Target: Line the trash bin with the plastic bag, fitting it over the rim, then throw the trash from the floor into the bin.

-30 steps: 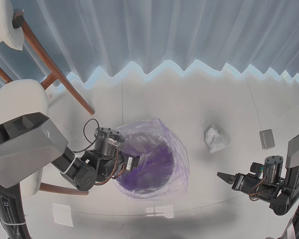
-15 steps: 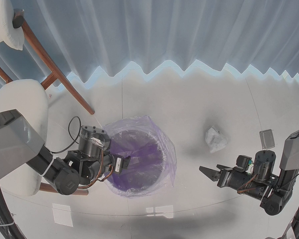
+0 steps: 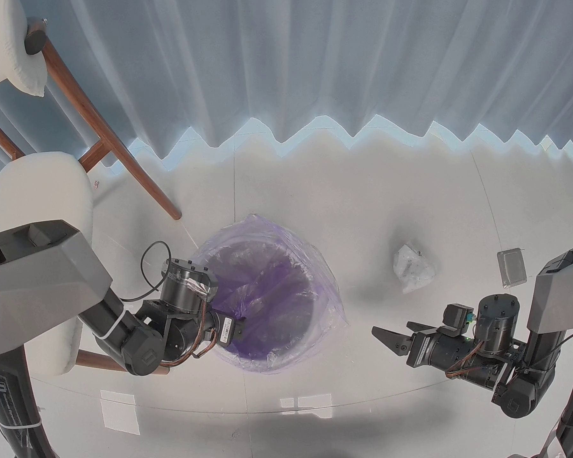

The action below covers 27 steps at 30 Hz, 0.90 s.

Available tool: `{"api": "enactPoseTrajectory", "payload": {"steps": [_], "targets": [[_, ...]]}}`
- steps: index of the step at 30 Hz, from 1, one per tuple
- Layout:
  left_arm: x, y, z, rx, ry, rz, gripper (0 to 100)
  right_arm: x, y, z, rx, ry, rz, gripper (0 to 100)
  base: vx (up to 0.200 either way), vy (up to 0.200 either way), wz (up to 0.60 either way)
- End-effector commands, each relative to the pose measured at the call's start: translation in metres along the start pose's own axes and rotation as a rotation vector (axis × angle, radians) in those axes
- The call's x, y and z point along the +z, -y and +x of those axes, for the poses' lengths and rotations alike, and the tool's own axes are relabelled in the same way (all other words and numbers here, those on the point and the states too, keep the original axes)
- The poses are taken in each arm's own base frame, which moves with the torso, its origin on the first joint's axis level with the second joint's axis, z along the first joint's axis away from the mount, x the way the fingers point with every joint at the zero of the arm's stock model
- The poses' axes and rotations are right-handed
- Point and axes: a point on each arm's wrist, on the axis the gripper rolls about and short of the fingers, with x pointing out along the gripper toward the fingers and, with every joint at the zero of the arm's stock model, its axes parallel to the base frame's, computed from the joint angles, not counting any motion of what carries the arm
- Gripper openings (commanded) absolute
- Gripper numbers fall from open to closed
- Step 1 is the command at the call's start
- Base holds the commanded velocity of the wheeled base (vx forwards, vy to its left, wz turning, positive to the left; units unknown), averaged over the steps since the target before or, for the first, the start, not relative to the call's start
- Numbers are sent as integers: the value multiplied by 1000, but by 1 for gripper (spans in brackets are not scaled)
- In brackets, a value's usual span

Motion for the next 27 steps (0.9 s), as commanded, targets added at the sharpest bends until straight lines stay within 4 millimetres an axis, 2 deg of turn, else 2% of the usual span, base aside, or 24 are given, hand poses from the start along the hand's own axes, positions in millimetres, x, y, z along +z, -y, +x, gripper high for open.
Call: {"api": "enactPoseTrajectory", "payload": {"steps": [1, 5, 6, 15, 21, 27], "targets": [[-6, -6, 19, 24, -31, -11, 100, -1, -1, -5, 3, 0, 1, 100, 0, 0, 0], [-3, -13, 21, 39, -21, -23, 100, -3, -1, -6, -2, -10, 2, 100, 0, 0, 0], [-3, -14, 21, 40, -23, -23, 0, -4, 0, -6, -2, -11, 3, 100, 0, 0, 0], [-4, -8, 16, 15, -21, -18, 0, -4, 0, -6, -3, -12, 3, 100, 0, 0, 0], [-4, 20, 13, -71, -4, 20, 0, -6, 1, -10, -11, -27, 6, 100, 0, 0, 0], [1, 35, 20, -91, 17, 31, 0, -6, 1, -10, -11, -27, 6, 100, 0, 0, 0]]}}
